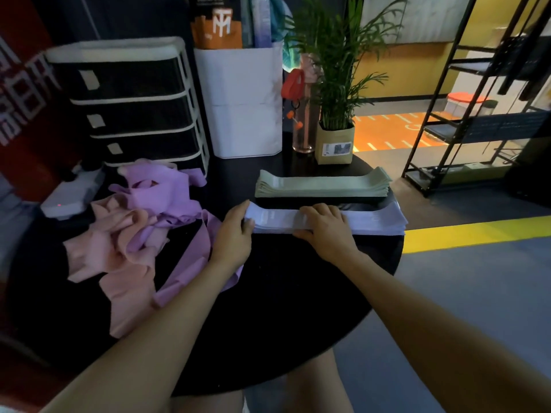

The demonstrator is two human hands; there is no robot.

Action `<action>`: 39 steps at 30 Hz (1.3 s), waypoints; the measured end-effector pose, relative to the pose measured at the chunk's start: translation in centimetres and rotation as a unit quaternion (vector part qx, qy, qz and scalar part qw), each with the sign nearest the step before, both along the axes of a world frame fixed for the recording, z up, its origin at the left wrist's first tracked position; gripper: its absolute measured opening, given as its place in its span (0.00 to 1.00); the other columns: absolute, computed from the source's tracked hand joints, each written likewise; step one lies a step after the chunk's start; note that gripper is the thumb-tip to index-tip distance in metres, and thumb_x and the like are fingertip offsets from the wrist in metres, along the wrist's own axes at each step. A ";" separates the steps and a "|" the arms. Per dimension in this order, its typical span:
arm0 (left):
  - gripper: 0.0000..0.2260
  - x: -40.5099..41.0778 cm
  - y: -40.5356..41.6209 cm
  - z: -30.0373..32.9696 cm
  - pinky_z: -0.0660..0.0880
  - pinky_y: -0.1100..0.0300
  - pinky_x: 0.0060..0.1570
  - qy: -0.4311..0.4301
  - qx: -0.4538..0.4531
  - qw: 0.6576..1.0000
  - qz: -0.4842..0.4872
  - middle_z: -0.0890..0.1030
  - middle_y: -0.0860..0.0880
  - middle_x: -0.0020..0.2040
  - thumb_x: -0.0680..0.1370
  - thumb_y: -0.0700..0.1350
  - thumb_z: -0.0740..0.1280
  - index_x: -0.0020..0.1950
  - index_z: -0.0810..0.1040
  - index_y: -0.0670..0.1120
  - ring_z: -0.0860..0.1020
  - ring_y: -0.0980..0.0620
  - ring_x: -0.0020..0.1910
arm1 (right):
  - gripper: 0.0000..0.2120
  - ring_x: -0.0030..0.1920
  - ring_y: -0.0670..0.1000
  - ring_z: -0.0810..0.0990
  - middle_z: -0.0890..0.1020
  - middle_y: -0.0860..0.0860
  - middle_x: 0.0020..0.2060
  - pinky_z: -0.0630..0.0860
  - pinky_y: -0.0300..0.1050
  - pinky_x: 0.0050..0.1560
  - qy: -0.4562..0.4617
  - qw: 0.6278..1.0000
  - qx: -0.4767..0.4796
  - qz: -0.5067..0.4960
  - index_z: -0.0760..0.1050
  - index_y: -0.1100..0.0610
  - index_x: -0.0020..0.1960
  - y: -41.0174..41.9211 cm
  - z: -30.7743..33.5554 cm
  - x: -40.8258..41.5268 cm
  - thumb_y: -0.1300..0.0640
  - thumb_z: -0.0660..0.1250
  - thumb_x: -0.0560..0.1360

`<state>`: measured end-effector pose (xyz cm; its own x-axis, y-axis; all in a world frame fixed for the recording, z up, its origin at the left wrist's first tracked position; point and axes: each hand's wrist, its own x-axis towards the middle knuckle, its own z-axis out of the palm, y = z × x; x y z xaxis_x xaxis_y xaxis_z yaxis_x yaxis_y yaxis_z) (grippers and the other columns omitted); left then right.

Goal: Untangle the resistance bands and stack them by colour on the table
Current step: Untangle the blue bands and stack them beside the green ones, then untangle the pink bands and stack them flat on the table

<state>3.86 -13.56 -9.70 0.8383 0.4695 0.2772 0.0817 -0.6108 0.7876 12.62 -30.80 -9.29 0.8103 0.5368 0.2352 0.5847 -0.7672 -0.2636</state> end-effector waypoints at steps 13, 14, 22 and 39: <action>0.19 0.0 -0.2 -0.2 0.57 0.75 0.56 -0.009 -0.003 1.000 0.018 0.70 0.47 0.69 0.79 0.39 0.61 0.71 0.67 0.42 0.68 0.51 0.67 | 0.25 0.66 0.56 0.68 0.72 0.52 0.64 0.60 0.51 0.67 -0.074 0.997 -0.001 0.003 0.67 0.52 0.69 -0.1 -1.0 -0.8 0.39 0.55 0.77; 0.19 0.0 -0.1 -0.2 0.57 0.75 0.56 -0.009 -0.003 1.000 0.020 0.70 0.47 0.69 0.80 0.39 0.61 0.71 0.67 0.42 0.68 0.51 0.67 | 0.25 0.66 0.55 0.67 0.72 0.52 0.64 0.59 0.50 0.67 -0.074 0.997 -0.004 0.003 0.66 0.51 0.69 -0.1 -1.0 -0.7 0.39 0.55 0.77; 0.18 -0.1 -0.2 -0.1 0.57 0.76 0.53 -0.004 -0.005 1.000 0.020 0.70 0.48 0.69 0.80 0.40 0.61 0.70 0.67 0.44 0.68 0.52 0.66 | 0.25 0.68 0.54 0.66 0.71 0.51 0.66 0.55 0.52 0.71 -0.065 0.998 -0.005 0.007 0.66 0.51 0.69 0.0 -0.9 -0.8 0.39 0.54 0.78; 0.10 -4.1 5.6 5.3 0.67 0.72 0.47 -0.034 0.030 0.997 0.059 0.80 0.48 0.52 0.76 0.34 0.63 0.56 0.78 0.40 0.76 0.55 0.49 | 0.19 0.64 0.58 0.68 0.72 0.56 0.62 0.68 0.53 0.61 0.011 0.988 0.079 0.132 0.71 0.56 0.65 9.9 4.5 -5.2 0.51 0.63 0.77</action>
